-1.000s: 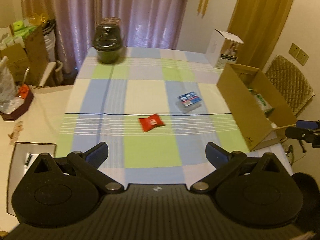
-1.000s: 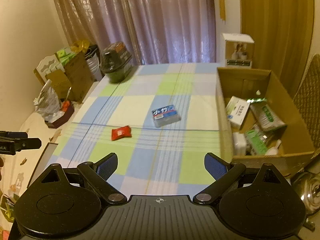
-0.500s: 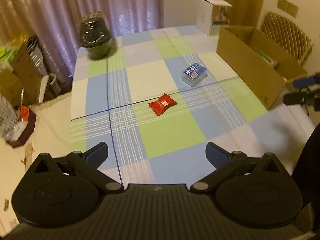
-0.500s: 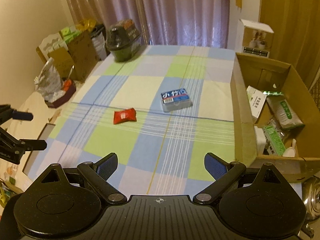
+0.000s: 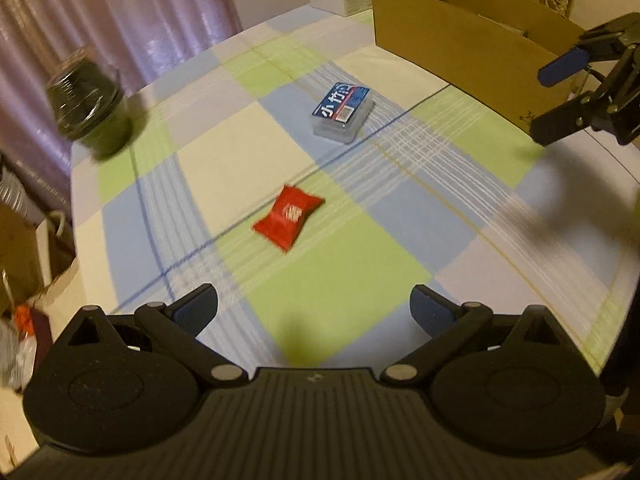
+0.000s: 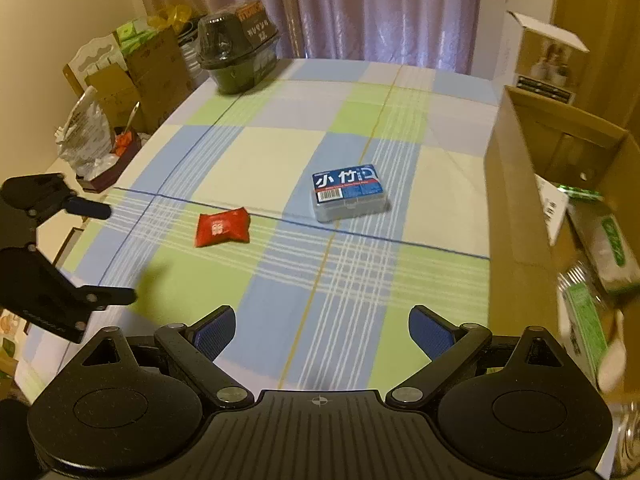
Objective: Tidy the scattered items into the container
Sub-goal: 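Move both tools back over the red candy packet and floss-pick box, then grasp the red candy packet with the left tool while the right tool grasps the blue floss-pick box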
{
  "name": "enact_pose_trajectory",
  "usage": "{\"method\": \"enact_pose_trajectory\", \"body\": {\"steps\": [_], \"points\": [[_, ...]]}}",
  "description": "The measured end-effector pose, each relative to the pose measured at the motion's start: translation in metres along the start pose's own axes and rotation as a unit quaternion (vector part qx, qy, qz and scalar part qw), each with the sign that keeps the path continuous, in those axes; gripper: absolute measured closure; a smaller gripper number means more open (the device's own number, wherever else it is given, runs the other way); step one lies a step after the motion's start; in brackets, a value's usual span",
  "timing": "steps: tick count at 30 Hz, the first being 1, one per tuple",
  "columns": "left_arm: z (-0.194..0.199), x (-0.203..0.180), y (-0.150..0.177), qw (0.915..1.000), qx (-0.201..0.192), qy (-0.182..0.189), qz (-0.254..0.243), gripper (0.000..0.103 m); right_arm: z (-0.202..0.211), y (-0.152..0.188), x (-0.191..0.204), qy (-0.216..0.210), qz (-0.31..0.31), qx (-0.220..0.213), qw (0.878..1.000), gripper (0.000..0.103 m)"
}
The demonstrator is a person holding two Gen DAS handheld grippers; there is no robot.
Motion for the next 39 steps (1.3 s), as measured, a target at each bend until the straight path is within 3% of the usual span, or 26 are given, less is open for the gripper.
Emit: {"method": "enact_pose_trajectory", "body": {"steps": [8,16,24,28,33,37,39], "points": [[-0.07,-0.004,-0.025,0.9979,-0.015,0.014,-0.062,0.011,-0.042,-0.026,-0.025,-0.011,0.017,0.02,1.0,0.005],[-0.118,-0.016,-0.037,0.9885,-0.034,0.037,-0.143,0.022,-0.072,-0.051,-0.049,-0.009,0.027,0.017,0.999,0.005],[-0.14,-0.011,-0.045,0.9881,-0.017,0.072,-0.135,0.034,-0.094,-0.068,-0.067,0.003,0.049,0.021,0.999,0.005],[-0.142,-0.009,-0.048,0.9873,-0.012,0.087,-0.132,0.05,-0.103,-0.077,-0.072,-0.001,0.05,0.021,0.999,0.005],[-0.145,-0.005,-0.051,0.9885,-0.002,0.098,-0.116,0.056,-0.109,-0.082,-0.075,0.0,0.046,0.016,0.999,0.005],[-0.146,-0.001,-0.051,0.9892,0.009,0.106,-0.101,0.073,-0.113,-0.084,-0.078,0.001,0.043,0.015,0.999,0.005],[-0.147,0.003,-0.05,0.9904,0.019,0.105,-0.088,0.075,-0.115,-0.085,-0.08,0.002,0.039,0.012,0.999,0.005]]}}
Point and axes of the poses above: each gripper's, at about its wrist camera, not at the fingertips, and z roughly against the way its jaws point, x to its left, y to its underside, the point moved 4 cm from there along -z, roughly the way its jaws point, and after that the axes turned 15 degrees about -y, right-handed, at the moved point
